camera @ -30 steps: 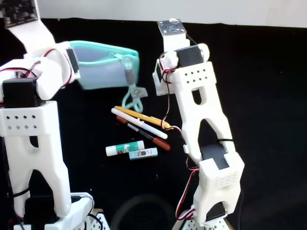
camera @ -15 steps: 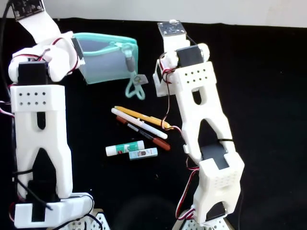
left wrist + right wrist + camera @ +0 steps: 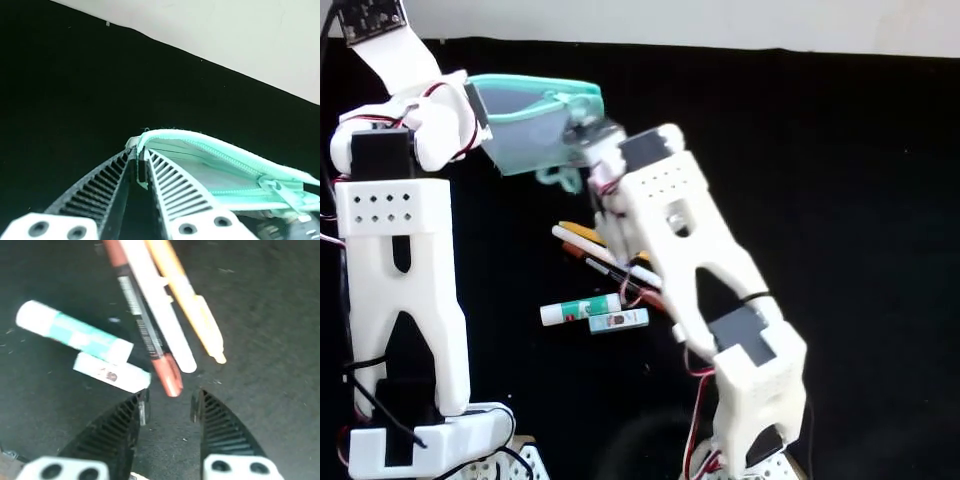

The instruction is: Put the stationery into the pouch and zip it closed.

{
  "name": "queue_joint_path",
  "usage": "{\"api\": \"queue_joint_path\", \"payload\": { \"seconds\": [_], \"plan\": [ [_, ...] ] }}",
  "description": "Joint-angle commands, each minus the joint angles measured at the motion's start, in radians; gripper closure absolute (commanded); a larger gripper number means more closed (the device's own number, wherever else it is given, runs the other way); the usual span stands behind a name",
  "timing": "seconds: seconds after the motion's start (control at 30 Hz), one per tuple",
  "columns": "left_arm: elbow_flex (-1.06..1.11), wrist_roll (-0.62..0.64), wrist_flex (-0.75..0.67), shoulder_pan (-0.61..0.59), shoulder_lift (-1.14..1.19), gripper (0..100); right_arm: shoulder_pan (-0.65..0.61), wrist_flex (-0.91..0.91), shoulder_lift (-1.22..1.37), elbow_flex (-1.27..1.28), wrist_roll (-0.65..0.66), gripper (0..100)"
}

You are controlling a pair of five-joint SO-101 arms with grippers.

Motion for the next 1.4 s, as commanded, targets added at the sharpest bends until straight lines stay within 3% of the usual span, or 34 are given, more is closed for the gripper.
{"api": "queue_joint_path", "payload": {
  "seconds": [0.0, 0.3, 0.47, 0.6, 0.7, 0.87, 1.13, 1.37],
  "plan": [
    [0.008, -0.031, 0.025, -0.005, 0.018, 99, -0.111, 0.004, -0.051, 0.007, 0.029, 86.1],
    [0.01, -0.049, 0.025, -0.007, 0.018, 99, -0.231, -0.019, -0.045, 0.125, 0.152, 86.1],
    [0.01, -0.049, 0.025, -0.005, 0.018, 99, -0.091, -0.09, -0.05, 0.189, 0.149, 86.1],
    [0.01, -0.049, 0.026, -0.005, 0.018, 99, 0.071, -0.133, -0.051, 0.099, 0.101, 86.1],
    [0.01, -0.049, 0.026, -0.005, 0.018, 99, 0.127, -0.111, -0.051, 0.041, 0.078, 86.1],
    [0.01, -0.049, 0.026, -0.005, 0.018, 99, 0.111, -0.01, -0.054, 0.012, 0.115, 86.1],
    [0.01, -0.049, 0.026, -0.005, 0.018, 99, 0.139, 0.013, -0.136, -0.022, 0.068, 86.0],
    [0.01, -0.049, 0.026, -0.005, 0.018, 99, 0.099, 0.013, -0.308, 0.162, 0.071, 86.0]
  ]
}}
